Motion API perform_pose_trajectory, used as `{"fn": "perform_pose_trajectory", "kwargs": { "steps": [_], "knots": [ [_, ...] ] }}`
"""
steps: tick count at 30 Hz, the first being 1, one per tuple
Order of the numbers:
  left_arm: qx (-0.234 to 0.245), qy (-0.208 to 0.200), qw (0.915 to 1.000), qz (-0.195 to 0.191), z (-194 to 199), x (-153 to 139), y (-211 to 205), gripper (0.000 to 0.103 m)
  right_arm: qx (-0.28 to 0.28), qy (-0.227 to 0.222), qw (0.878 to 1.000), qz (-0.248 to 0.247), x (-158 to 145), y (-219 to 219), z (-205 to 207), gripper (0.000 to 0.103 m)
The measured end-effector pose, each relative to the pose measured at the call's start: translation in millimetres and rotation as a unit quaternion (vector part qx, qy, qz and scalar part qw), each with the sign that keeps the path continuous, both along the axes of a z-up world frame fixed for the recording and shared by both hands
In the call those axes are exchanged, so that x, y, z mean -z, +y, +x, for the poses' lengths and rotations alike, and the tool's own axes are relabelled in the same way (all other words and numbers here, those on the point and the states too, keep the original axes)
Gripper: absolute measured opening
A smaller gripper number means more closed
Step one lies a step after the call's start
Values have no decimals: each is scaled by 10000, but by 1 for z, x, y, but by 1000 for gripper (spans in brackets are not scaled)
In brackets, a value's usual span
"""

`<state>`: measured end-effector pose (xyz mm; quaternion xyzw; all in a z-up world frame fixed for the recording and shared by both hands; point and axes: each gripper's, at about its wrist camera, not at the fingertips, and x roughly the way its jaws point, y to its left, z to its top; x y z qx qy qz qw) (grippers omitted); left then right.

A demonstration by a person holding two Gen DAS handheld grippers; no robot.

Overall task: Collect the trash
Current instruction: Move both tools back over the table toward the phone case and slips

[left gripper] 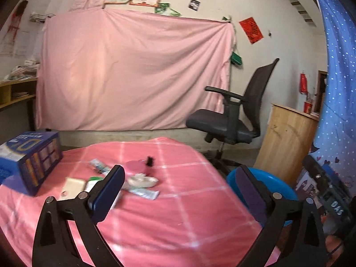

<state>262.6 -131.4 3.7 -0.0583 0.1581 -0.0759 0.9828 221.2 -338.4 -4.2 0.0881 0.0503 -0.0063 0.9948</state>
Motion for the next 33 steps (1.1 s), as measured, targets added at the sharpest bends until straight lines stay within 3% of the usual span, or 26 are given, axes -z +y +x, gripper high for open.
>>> {"fn": "perform_pose_trajectory", "kwargs": {
  "steps": [6,17,25,33],
  "knots": [
    [-518,-264,9983,1,-27,3,23,100,-312,-313,9989,-162,-7,25,-11,103],
    [-1233,-462,9912,93,-56,8,70,101,-936,-453,9945,-140,-21,72,-7,103],
    [-1666,-461,9847,237,-66,20,109,101,-1474,-371,9876,-381,-17,116,5,103],
    [-1744,-396,9830,407,-62,37,129,101,-1780,-9,9807,-813,-3,155,22,103]
  ]
}}
